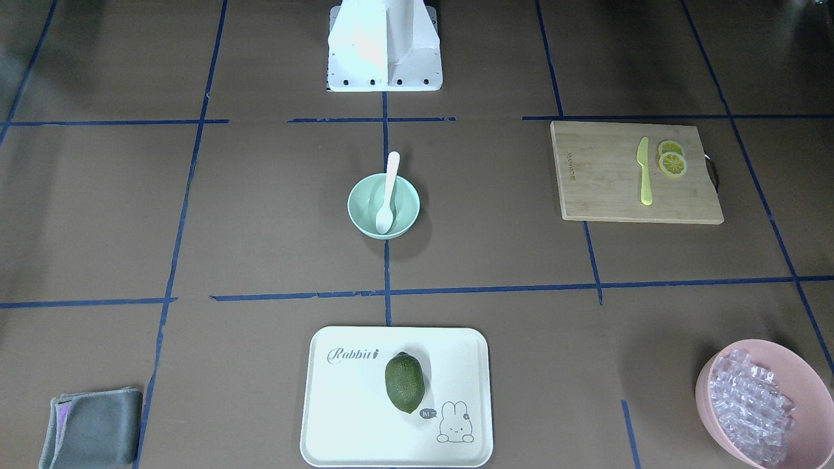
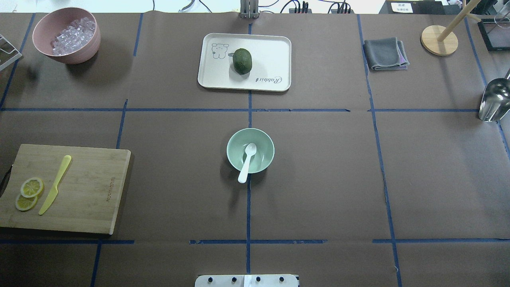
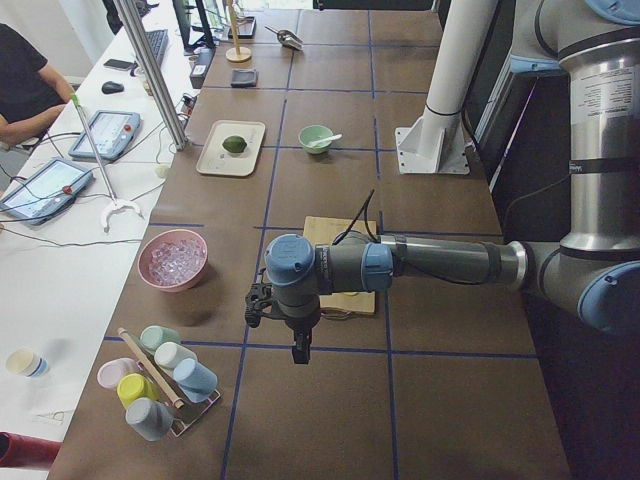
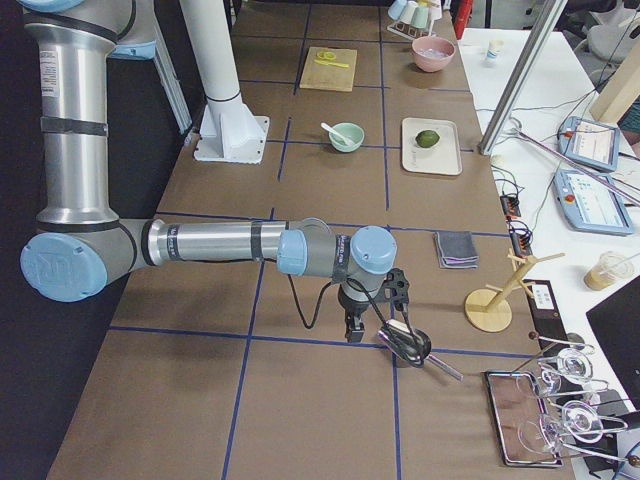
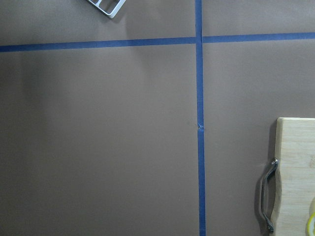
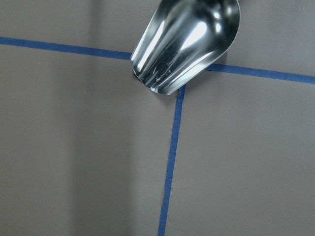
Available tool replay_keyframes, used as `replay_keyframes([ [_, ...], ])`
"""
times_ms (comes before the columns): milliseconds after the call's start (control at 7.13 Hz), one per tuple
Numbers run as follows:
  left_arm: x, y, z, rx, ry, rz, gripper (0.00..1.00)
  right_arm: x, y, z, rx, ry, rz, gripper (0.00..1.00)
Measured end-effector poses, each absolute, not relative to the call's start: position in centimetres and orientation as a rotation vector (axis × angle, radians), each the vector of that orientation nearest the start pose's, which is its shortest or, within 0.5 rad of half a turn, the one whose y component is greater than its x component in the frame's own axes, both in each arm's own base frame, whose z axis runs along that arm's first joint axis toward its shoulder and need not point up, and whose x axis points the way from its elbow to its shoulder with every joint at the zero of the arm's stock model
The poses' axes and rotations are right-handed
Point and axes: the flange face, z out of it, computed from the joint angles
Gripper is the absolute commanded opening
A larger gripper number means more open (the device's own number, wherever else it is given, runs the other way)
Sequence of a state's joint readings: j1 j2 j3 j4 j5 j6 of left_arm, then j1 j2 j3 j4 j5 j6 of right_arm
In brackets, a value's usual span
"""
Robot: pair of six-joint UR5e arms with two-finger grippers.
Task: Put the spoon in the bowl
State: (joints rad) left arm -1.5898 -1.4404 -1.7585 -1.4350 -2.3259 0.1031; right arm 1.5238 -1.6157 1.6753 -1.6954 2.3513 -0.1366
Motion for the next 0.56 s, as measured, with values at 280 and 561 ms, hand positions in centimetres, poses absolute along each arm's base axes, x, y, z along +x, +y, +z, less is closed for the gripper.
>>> replay_keyframes([
  [280,-5.4,-42.8,64.0,-0.044,0.760,0.092,1.00,4.0,-47.0,64.3,-0.031,-0.785,-0.148,1.00],
  [561,-4.5,-42.8,64.0,-0.051,0.760,0.114,1.00,4.0,-47.0,64.3,-0.031,-0.786,-0.151,1.00],
])
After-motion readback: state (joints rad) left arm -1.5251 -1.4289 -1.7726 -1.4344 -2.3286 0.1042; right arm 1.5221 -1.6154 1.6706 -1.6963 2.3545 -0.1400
